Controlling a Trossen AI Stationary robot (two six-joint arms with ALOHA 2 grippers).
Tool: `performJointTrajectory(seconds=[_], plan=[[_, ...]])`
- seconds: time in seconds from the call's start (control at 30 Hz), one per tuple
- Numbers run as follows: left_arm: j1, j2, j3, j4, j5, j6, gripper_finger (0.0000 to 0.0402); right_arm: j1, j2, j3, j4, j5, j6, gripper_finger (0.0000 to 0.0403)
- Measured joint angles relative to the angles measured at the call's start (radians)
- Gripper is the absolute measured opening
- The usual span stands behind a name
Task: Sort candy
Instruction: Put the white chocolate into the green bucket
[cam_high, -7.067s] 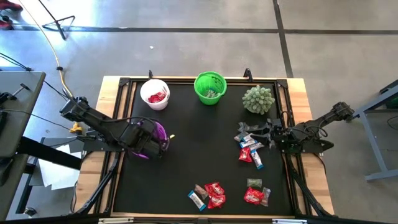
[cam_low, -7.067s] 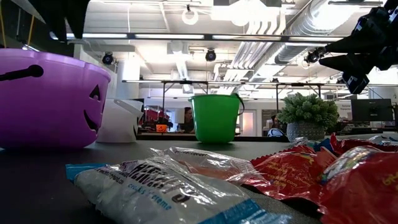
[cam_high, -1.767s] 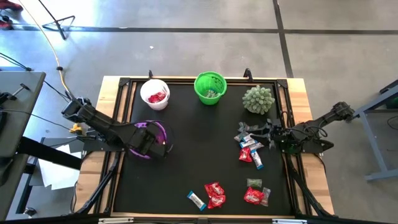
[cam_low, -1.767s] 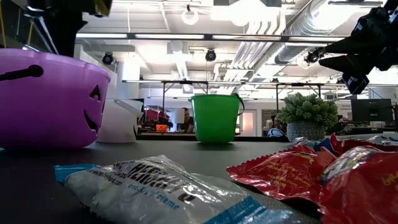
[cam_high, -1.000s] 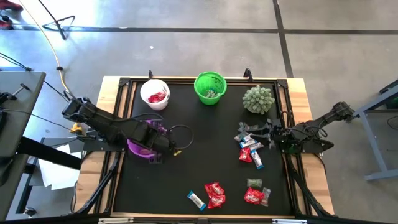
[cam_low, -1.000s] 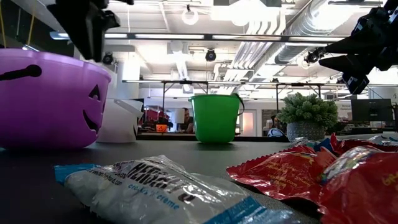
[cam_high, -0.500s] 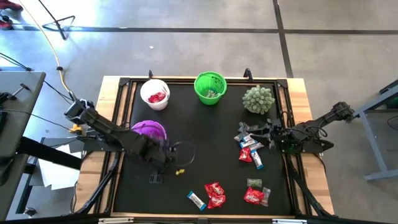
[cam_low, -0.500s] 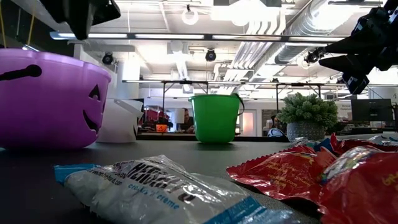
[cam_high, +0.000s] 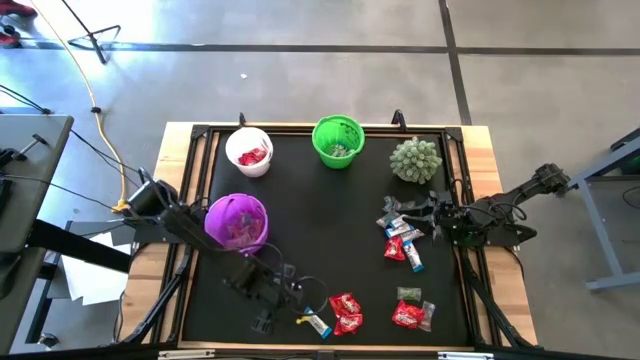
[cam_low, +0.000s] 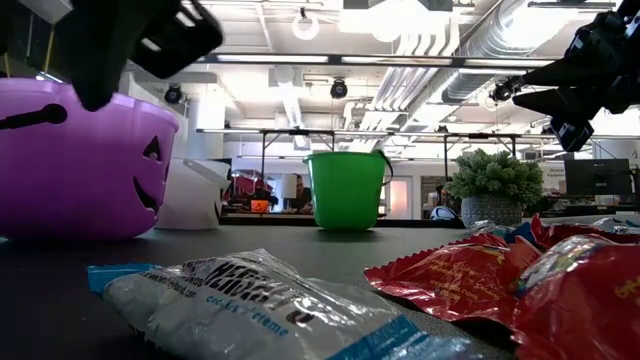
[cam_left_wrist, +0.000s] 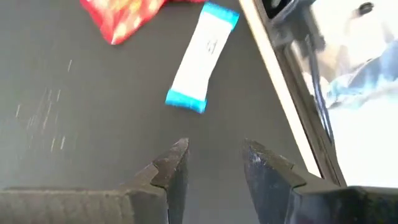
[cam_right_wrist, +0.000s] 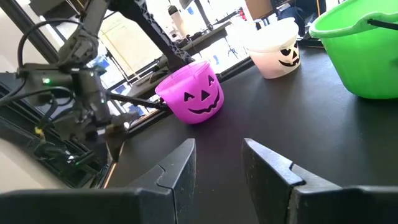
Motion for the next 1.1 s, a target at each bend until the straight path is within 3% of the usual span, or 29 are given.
performJointTrajectory(seconds=[0.27, 0.63, 1.1], plan=[[0.007, 0.082, 0.0, 0.198, 0.003, 0.154, 0.014, 0.0, 0.0, 0.0, 0.0, 0.0, 0.0, 0.0126], [0.018, 0.153, 0.0, 0.348, 0.007, 0.312, 0.0143, 0.0, 0.0, 0.0, 0.0, 0.0, 0.0, 0.0126], [0.062, 0.265, -0.001, 0.421, 0.032, 0.329, 0.0143, 0.0, 0.0, 0.0, 0.0, 0.0, 0.0, 0.0126]])
